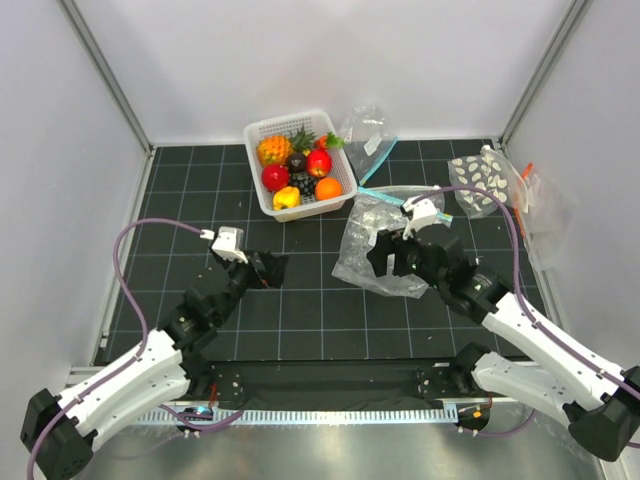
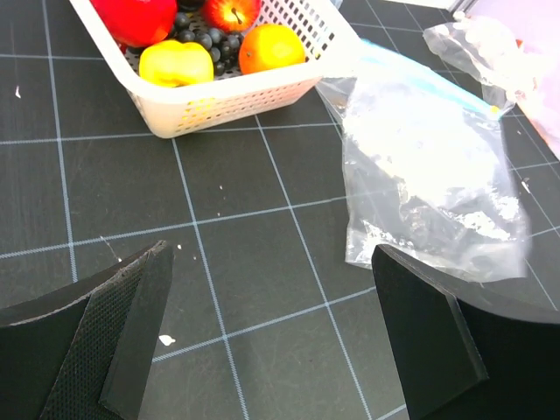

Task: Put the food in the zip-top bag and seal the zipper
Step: Place the zipper food storage bag at the center of the board.

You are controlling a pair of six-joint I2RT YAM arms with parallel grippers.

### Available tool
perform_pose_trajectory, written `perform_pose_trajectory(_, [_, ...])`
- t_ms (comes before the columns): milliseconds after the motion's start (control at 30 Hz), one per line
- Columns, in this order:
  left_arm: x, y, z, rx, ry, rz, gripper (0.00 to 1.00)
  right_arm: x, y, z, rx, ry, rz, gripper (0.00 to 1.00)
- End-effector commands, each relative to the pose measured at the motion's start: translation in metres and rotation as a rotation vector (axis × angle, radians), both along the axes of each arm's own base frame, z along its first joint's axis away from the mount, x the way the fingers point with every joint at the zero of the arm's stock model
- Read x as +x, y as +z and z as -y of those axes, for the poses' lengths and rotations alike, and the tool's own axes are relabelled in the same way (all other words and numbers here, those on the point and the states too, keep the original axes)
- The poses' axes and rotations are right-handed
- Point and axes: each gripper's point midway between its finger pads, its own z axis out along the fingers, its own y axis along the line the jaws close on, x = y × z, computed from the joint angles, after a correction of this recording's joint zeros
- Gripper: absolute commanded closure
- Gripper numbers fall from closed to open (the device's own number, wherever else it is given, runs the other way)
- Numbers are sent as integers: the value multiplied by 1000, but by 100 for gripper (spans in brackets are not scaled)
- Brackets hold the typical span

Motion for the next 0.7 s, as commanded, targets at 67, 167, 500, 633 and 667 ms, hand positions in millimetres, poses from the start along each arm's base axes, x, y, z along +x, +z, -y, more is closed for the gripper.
perform_pose_trajectory(67, [2, 2, 7, -6, -22, 0, 0, 8, 15, 8, 11, -75, 22, 20])
perform_pose_trajectory(167, [1, 1, 15, 0, -62, -7, 0, 26, 4, 23, -61, -200, -23, 20])
perform_pose_trajectory(500, [-1, -4, 34, 18, -157, -30, 0, 90, -17, 104, 101, -474, -165, 20])
perform_pose_trajectory(633, [-1, -6, 37, 20, -170, -39, 0, 98, -47, 133, 164, -576, -233, 18])
perform_pose_trajectory(667, [-1, -6, 37, 20, -170, -39, 0, 100, -52, 137, 181, -596, -244, 17])
